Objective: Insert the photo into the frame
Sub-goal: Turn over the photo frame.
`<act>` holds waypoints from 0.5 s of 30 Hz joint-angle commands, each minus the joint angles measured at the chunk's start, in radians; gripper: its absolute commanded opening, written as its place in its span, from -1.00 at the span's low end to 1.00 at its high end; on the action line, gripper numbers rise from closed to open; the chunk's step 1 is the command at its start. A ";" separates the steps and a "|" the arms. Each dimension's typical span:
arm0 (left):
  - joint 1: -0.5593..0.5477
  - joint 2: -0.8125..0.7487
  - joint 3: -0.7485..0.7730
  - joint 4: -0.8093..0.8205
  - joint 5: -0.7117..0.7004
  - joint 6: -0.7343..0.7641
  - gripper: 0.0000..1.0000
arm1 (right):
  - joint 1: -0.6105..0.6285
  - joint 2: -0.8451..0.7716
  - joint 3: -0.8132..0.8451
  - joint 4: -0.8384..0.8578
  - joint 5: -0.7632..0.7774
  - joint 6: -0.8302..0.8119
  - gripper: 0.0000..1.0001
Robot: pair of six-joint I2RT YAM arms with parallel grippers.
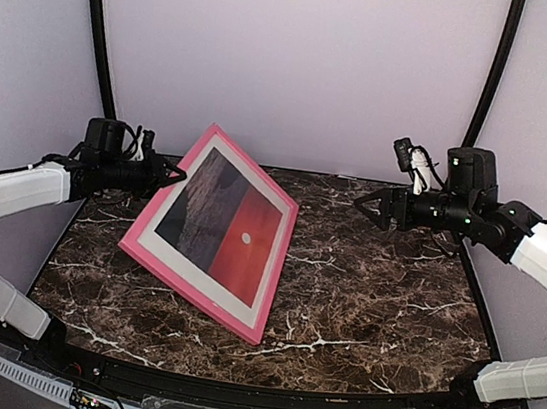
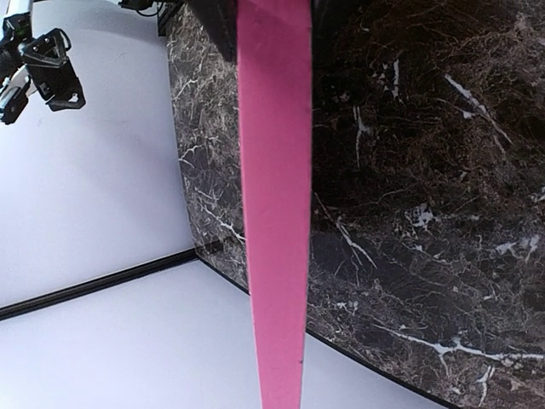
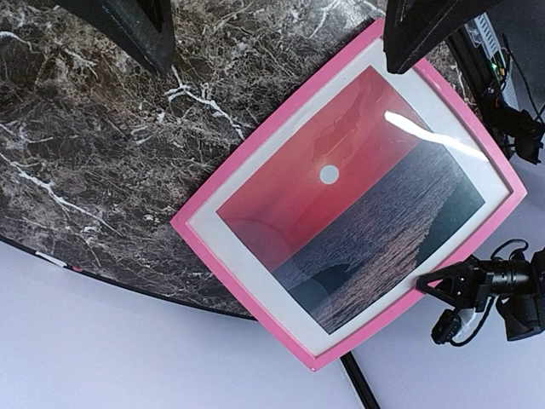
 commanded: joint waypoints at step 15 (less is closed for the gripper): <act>-0.003 0.000 -0.374 0.388 0.101 -0.120 0.40 | -0.007 0.050 -0.035 0.069 -0.015 0.037 0.70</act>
